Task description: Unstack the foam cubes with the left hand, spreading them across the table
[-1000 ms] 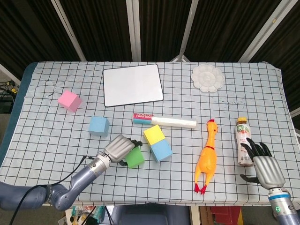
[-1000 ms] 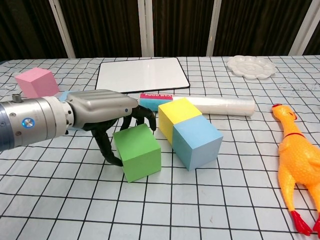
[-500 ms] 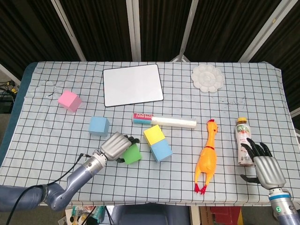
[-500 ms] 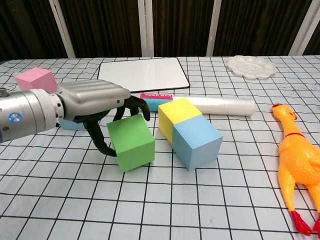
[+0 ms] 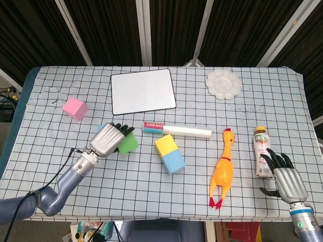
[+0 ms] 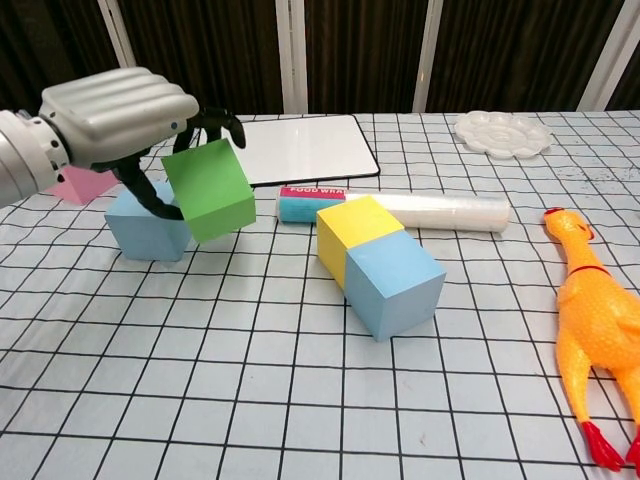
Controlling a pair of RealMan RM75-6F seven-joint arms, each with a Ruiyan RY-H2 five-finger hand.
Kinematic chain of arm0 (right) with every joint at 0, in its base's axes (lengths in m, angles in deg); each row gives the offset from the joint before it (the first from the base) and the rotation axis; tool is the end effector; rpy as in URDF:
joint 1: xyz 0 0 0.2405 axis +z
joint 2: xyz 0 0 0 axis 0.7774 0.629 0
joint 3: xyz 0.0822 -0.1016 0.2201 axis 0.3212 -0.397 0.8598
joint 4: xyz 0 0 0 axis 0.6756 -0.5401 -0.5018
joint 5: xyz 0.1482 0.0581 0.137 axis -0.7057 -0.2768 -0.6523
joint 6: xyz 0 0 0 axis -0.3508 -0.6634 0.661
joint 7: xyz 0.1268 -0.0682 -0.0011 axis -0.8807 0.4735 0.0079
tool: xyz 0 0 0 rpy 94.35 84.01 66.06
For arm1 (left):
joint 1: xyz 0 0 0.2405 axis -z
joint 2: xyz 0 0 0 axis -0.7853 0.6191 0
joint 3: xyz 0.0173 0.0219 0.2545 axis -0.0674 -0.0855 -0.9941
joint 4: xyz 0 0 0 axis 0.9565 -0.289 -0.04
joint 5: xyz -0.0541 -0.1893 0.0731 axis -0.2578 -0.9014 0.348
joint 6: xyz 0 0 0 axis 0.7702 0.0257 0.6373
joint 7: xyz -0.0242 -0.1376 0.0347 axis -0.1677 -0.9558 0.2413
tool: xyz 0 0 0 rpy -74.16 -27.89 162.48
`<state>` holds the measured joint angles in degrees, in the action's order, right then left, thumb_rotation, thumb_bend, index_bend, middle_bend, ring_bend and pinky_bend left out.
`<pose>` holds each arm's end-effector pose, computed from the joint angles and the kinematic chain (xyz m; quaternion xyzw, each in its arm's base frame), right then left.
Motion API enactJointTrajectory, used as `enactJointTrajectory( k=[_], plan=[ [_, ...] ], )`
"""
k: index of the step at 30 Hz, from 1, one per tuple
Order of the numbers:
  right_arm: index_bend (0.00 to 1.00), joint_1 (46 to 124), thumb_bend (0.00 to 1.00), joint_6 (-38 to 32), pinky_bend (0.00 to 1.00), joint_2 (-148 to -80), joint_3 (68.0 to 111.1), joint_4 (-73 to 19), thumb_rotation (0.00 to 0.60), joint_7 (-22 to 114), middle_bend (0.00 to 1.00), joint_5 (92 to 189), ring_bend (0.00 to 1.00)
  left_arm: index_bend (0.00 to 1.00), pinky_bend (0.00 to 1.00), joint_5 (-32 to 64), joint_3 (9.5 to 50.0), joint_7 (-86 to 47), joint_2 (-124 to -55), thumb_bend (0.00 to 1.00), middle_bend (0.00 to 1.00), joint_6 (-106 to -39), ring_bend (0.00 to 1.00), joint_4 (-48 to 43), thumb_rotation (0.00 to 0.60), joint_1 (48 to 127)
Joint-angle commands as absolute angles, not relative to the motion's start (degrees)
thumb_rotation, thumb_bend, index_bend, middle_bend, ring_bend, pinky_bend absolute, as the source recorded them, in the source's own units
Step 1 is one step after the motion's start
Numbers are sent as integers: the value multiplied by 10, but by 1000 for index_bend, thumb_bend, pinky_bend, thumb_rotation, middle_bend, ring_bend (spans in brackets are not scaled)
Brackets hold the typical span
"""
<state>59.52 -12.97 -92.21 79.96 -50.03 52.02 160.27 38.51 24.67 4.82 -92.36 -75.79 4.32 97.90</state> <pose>-0.3070 -0.1874 0.1375 0.6426 -0.4341 0.3155 0.5469 -0.1261 0.3416 0.0112 -0.7989 -0.1116 -0.4011 0.4342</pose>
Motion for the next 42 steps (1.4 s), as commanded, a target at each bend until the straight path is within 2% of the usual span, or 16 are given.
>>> enactJointTrajectory(
  k=[1,6,13,16,20,22,26,31,38,42],
  plan=[
    [153,596,23,-128,69,-925,800,-501,600,527,38,1598,144,273,687,422,286,20,-985,188,460,-780,509,-61,600,1010],
    [154,596,24,-130,69,-927,805,-499,600,534,38,1588,143,273,687,433,323,17,-1055,187,458,-782,509,-169,600,1056],
    [154,600,23,-122,69,-933,806,-496,600,546,38,1580,143,261,658,425,344,4,-1143,183,428,-757,460,-339,600,1106],
    [154,600,24,-122,69,-934,808,-497,600,547,38,1578,143,233,575,414,347,-4,-1171,139,345,-749,350,-390,600,1111],
    [155,599,23,-125,69,-933,808,-497,600,546,38,1580,143,159,344,401,350,-3,-1185,77,168,-749,131,-420,600,1107],
    [155,599,23,-124,69,-932,807,-497,600,545,38,1581,143,112,264,387,357,8,-1186,44,90,-744,48,-422,600,1104],
    [155,599,24,-124,69,-930,805,-499,600,541,37,1584,143,70,200,352,373,44,-1174,9,24,-716,0,-385,600,1094],
    [155,599,24,-125,69,-928,806,-498,600,537,38,1585,144,69,212,322,387,30,-1128,9,36,-711,0,-258,600,1067],
    [156,601,24,-121,69,-928,802,-499,600,536,38,1591,144,78,257,324,357,23,-978,8,86,-742,34,18,600,990],
    [156,601,24,-121,69,-929,801,-499,600,537,38,1593,143,84,249,308,345,-10,-920,8,86,-721,34,113,600,968]
  ],
)
